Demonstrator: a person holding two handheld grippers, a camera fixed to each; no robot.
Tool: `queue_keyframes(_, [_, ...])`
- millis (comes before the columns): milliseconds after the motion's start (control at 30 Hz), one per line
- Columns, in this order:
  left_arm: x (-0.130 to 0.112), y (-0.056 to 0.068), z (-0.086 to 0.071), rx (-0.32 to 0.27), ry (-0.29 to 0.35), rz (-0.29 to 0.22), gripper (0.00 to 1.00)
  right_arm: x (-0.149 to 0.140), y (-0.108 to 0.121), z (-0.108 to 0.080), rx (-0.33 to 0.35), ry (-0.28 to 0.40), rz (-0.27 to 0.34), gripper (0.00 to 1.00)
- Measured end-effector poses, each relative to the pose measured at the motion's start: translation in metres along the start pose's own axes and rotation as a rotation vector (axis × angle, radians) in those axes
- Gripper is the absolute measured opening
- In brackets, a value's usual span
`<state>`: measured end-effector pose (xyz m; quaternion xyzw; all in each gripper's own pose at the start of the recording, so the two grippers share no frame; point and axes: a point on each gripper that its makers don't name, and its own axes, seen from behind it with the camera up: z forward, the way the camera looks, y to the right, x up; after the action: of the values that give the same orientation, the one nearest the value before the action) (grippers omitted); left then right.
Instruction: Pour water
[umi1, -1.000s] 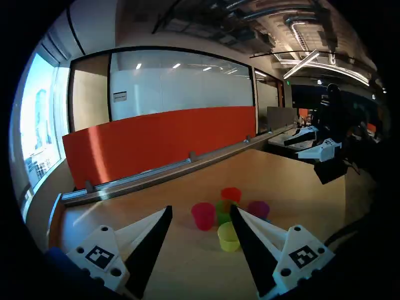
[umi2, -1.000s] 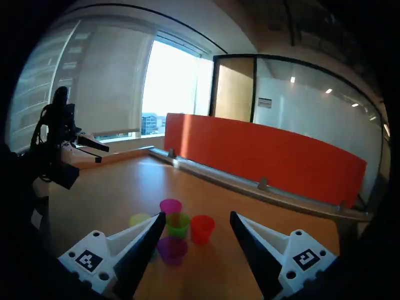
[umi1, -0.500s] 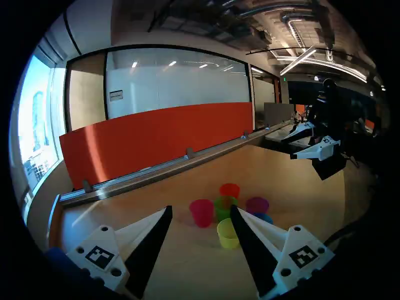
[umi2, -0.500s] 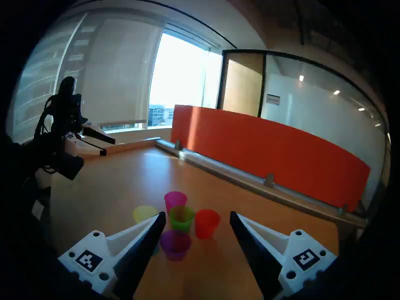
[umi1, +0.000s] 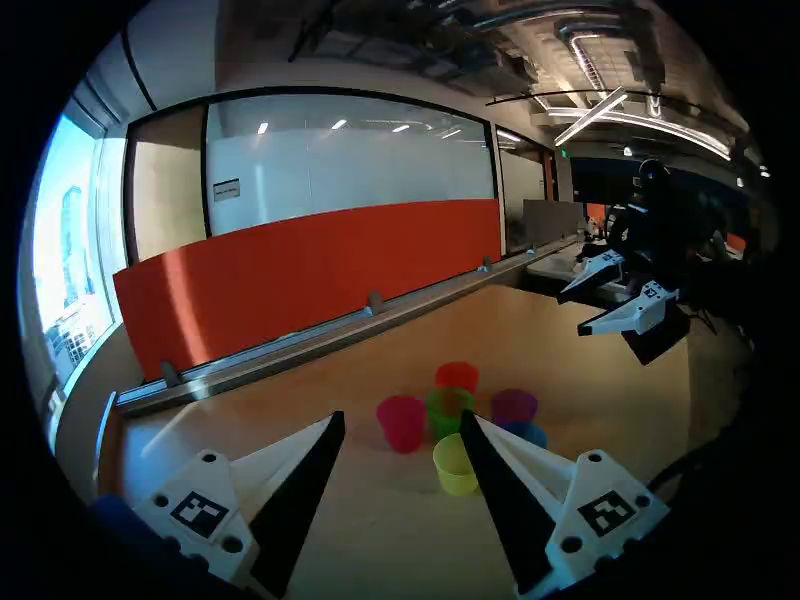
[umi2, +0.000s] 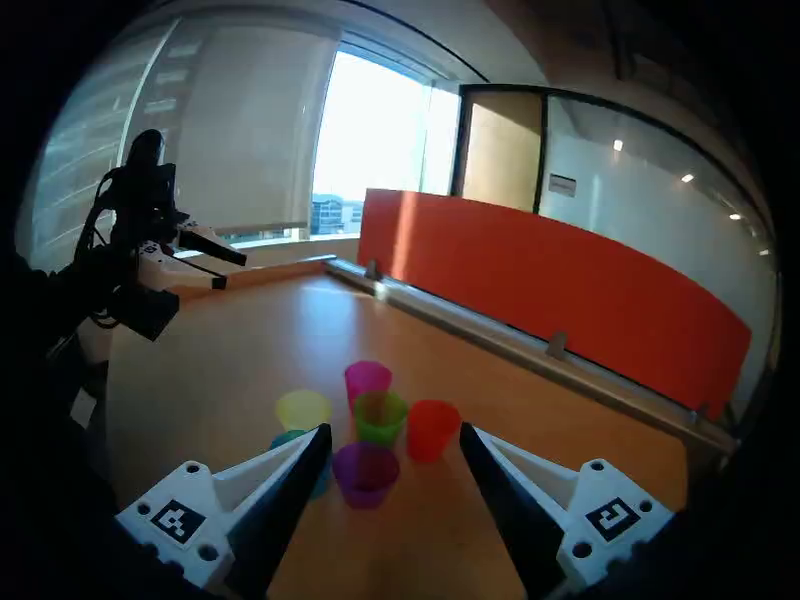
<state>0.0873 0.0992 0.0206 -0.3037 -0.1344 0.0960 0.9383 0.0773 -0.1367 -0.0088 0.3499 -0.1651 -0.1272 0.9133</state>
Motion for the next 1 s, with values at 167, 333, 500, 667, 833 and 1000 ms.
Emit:
queue_keyframes(167, [-0.001, -0.002, 0.003, 0.001, -0.003, 0.001, 0.85, -0.006, -0.004, 0.004, 0.016, -0.013, 0.002, 0.99])
queue_keyframes(333, [-0.004, -0.006, 0.007, 0.008, -0.011, 0.002, 0.85, -0.018, -0.009, 0.009, 0.035, -0.042, 0.0, 1.0])
queue_keyframes(500, [-0.005, -0.005, 0.01, 0.001, -0.01, 0.003, 0.85, -0.03, -0.016, 0.014, 0.056, -0.068, -0.009, 1.0])
queue_keyframes(667, [-0.008, -0.004, 0.014, -0.008, -0.012, 0.002, 0.85, -0.038, -0.025, 0.019, 0.079, -0.083, -0.015, 1.0])
queue_keyframes(833, [-0.012, -0.002, 0.019, -0.015, -0.02, 0.007, 0.85, -0.05, -0.034, 0.024, 0.105, -0.103, -0.018, 0.99])
queue_keyframes(1000, [-0.016, -0.001, 0.025, -0.021, -0.026, 0.015, 0.85, -0.063, -0.043, 0.028, 0.132, -0.127, -0.024, 0.99])
